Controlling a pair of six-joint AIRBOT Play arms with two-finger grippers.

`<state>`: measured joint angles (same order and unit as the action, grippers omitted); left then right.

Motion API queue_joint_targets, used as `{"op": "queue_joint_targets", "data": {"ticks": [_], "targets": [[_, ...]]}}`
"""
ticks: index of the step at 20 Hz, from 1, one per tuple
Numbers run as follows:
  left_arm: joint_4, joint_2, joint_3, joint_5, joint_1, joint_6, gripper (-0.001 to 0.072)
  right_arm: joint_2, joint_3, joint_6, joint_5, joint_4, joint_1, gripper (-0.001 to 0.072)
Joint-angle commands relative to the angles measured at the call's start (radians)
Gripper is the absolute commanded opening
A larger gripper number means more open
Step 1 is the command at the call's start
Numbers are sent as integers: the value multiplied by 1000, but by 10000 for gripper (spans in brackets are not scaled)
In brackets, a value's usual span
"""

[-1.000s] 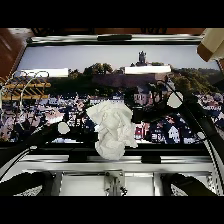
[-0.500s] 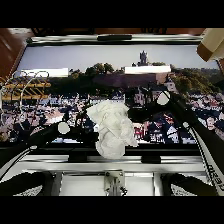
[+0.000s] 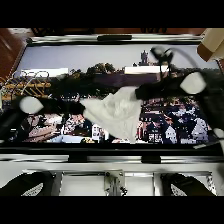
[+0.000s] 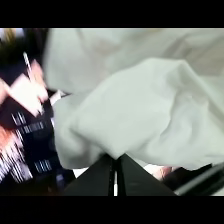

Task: Fold the shirts.

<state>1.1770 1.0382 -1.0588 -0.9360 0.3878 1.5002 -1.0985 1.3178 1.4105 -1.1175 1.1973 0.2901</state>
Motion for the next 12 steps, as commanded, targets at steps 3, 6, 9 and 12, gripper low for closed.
{"op": "queue_joint_targets", "data": {"ticks": [3,6,9,12], "targets": [[143,-239,-486,104,-19,4,30,263,251,79,30,69,0,71],[134,-322,-630,138,-19,4,31,401,287,150,101,55,0,71],[126,-374,-640,64,-19,8,31,492,287,197,120,39,0,71],[166,-362,-635,-87,-19,25,30,512,287,211,23,61,0,71]]}}
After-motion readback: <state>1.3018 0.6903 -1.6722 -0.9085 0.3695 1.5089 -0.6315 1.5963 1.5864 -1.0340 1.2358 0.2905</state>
